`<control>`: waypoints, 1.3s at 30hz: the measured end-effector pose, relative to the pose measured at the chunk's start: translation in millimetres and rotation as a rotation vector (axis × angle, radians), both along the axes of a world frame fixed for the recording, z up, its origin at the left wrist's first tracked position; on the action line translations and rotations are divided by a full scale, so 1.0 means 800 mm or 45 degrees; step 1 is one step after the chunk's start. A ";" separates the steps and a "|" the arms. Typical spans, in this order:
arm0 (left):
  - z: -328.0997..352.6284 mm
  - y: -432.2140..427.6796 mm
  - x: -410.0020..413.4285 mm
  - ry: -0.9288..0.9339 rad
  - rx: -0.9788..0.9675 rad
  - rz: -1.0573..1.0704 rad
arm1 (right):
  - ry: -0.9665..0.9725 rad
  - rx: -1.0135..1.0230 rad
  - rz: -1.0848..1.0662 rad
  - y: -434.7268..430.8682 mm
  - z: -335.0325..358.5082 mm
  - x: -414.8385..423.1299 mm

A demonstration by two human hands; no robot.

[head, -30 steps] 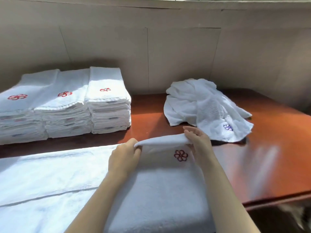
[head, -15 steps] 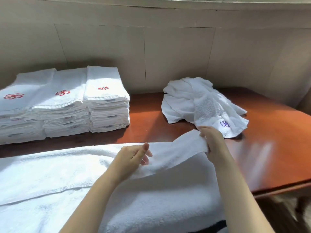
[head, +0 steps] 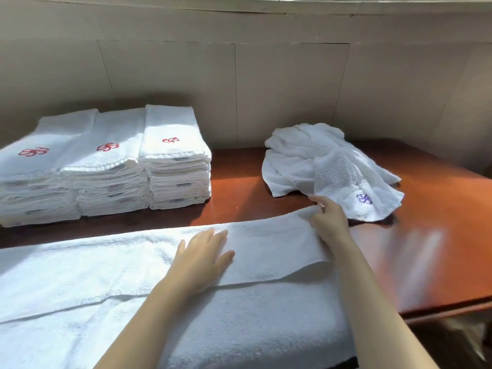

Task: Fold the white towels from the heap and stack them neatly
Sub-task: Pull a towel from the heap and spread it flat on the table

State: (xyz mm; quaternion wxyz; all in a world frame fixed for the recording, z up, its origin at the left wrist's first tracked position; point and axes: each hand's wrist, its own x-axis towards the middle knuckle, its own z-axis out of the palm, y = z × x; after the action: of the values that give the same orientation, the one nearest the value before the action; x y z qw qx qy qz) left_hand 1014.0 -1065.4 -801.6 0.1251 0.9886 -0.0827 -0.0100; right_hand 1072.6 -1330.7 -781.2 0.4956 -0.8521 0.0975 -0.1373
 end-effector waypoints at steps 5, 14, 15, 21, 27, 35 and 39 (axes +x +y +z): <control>-0.006 0.020 0.004 0.053 0.090 0.153 | -0.019 -0.086 0.004 -0.020 0.004 0.016; -0.012 0.028 0.011 0.061 0.091 0.153 | 0.211 -0.215 -0.041 -0.050 -0.007 0.027; -0.011 0.029 0.010 0.069 0.090 0.139 | 0.130 -0.271 -0.104 -0.048 -0.009 0.026; -0.003 0.060 0.005 0.074 0.142 0.246 | 0.234 -0.724 -0.283 -0.019 -0.014 0.018; -0.006 0.082 -0.002 0.151 0.099 0.372 | 0.190 -1.225 -0.107 0.069 0.008 -0.002; -0.001 0.185 -0.028 0.231 0.040 0.744 | 0.257 -1.129 0.735 0.214 -0.040 -0.031; -0.011 0.248 -0.054 0.085 0.073 0.850 | 0.221 -1.135 0.697 0.217 -0.045 -0.011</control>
State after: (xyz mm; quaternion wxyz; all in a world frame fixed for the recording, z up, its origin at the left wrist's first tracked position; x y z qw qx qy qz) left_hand 970.8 -867.1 -810.5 0.0961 0.9634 0.2501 -0.0031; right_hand 1063.7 -1157.1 -817.5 0.0932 -0.9826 -0.1558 0.0400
